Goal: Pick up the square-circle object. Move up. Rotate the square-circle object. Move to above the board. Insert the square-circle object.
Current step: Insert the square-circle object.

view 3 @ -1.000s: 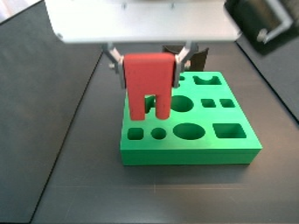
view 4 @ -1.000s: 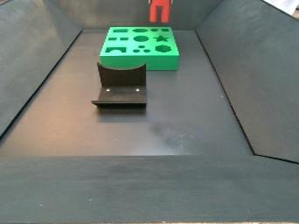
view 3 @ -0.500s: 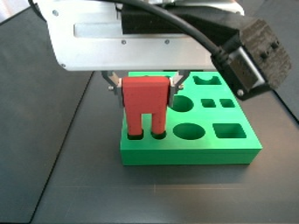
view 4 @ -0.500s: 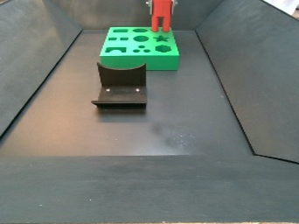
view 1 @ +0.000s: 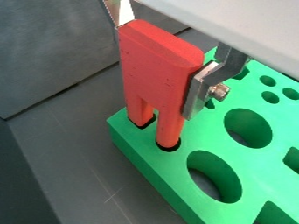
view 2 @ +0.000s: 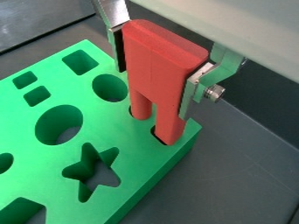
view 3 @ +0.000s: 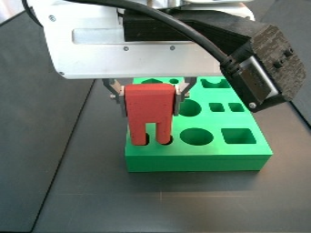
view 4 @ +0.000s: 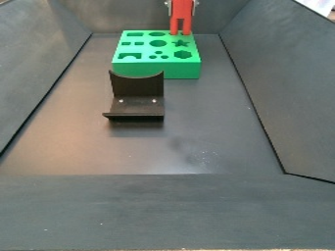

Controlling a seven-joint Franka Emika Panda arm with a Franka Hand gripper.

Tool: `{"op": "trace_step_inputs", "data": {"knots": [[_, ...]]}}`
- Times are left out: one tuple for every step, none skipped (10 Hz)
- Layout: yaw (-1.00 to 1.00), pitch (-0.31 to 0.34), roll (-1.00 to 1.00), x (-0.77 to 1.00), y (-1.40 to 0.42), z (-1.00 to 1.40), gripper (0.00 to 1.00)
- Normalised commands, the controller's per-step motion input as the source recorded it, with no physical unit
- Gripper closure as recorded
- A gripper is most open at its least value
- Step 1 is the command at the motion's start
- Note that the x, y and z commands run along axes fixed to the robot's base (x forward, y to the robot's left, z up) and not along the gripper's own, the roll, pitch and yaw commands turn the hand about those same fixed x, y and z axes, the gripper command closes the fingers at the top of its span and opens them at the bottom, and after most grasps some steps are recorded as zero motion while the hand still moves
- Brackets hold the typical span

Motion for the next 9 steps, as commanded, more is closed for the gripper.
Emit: {"op": "trace_step_inputs", "data": {"knots": [[0.0, 0.0, 0.03, 0.06, -0.09, -0.3, 1.0], [-0.01, 0.004, 0.06, 0.08, 0.0, -0.27, 1.0], [-0.04, 0.023, 0.08, 0.05, 0.0, -0.22, 1.0], [-0.07, 0.041, 0.07, 0.09, 0.01, -0.23, 1.0], [-0.1, 0.029, 0.03, 0.07, 0.01, -0.25, 1.0], [-0.09, 0.016, 0.0, 0.09, 0.0, -0.29, 1.0], [-0.07, 0.003, 0.0, 0.09, 0.0, -0.3, 1.0], [-0.08, 0.01, 0.0, 0.11, 0.0, -0.31, 1.0], [-0.08, 0.0, 0.0, 0.09, 0.0, -0.32, 1.0]]}}
